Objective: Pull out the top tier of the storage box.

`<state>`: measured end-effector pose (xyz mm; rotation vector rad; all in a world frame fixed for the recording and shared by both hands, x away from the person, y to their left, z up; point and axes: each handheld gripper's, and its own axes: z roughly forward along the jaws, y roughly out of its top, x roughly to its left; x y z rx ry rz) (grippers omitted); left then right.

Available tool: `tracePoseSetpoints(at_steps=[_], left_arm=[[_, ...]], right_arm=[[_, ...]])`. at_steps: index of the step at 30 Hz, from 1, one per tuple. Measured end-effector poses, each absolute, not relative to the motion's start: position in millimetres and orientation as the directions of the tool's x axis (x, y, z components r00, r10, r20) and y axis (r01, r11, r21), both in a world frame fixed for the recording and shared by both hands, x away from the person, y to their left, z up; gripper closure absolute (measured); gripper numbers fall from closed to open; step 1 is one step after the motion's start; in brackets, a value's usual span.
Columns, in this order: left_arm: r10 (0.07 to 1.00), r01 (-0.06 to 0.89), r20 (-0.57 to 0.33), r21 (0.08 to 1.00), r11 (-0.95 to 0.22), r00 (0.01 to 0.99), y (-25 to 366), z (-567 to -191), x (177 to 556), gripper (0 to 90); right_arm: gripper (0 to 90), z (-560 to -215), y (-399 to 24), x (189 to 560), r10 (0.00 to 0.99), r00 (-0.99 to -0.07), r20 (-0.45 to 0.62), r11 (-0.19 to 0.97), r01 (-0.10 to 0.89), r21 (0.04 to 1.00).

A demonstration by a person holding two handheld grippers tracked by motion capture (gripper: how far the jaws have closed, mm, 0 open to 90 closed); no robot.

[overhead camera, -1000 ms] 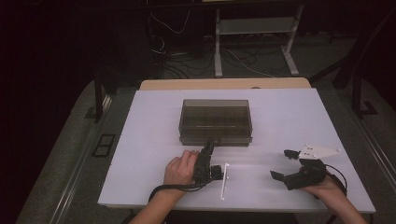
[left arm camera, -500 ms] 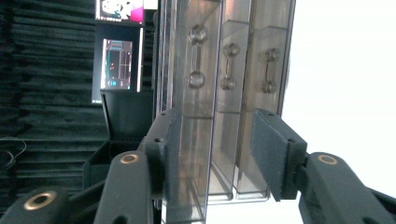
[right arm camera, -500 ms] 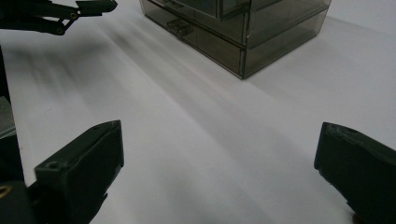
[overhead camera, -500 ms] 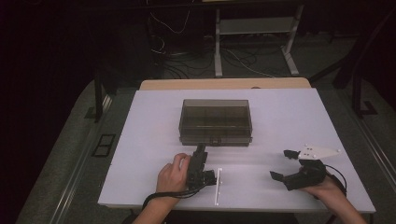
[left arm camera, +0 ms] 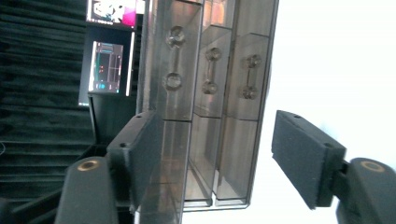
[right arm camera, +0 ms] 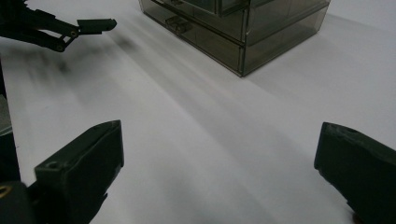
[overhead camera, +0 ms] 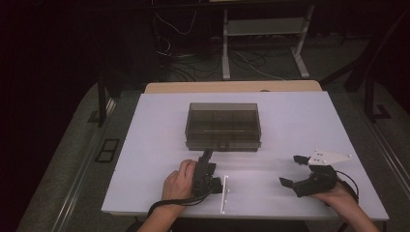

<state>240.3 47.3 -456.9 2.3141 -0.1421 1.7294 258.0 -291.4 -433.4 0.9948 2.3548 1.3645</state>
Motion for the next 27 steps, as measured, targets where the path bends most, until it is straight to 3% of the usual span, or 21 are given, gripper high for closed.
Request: tracePoseSetpoints(at_steps=[14, 19, 27], left_arm=[[0.118, -0.236, 0.949, 0.19, -0.953, 0.291, 47.8, -455.4, 243.2, 12.7], [0.158, -0.236, 0.943, 0.232, -0.944, 0.294, 47.1, -456.6, 244.7, 1.5], [0.184, -0.247, 0.931, 0.268, -0.931, 0.316, 47.0, -453.7, 245.3, 0.0]], right_arm=[[1.0, -433.6, -291.7, 257.9, 0.666, -0.736, 0.121, 0.33, 0.436, 0.837], [1.0, -434.0, -290.8, 257.5, 0.669, -0.734, 0.12, 0.331, 0.439, 0.836], [1.0, -434.2, -291.1, 257.3, 0.67, -0.733, 0.118, 0.335, 0.44, 0.833]])
